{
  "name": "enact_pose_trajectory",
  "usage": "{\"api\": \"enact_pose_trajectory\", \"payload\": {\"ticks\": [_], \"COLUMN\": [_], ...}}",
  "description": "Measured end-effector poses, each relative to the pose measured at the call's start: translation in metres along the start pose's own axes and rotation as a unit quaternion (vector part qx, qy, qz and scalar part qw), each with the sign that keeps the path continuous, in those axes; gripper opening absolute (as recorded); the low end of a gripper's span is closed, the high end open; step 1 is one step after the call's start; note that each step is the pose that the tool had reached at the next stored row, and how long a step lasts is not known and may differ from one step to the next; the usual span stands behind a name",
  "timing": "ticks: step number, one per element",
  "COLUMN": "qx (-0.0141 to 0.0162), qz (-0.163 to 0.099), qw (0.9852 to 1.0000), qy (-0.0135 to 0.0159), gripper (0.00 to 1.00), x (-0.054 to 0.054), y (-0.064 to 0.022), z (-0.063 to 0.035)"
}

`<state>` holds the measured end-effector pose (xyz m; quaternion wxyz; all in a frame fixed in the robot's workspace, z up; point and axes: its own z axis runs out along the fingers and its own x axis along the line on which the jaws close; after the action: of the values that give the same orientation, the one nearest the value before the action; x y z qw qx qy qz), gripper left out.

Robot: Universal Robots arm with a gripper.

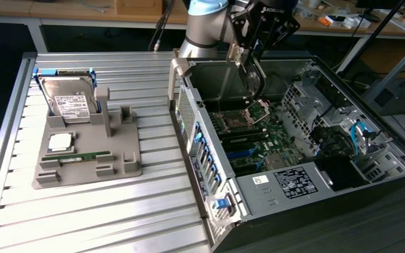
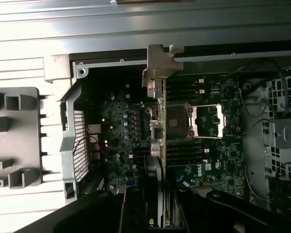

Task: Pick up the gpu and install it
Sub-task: 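Pick up the gpu and move the gpu toward the slot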

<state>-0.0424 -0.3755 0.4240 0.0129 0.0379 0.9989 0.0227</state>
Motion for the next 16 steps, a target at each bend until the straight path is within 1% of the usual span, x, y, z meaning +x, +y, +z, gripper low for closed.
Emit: {"api": "enact_pose_trajectory", "payload": {"ticks": [16], "qx": [0.0012], "qz": [0.000], "qw": [1.0000], "qy": [-0.0001], "gripper": [0.27], "x": [-0.011], "y": [0.0002], "z": [0.0029]}}
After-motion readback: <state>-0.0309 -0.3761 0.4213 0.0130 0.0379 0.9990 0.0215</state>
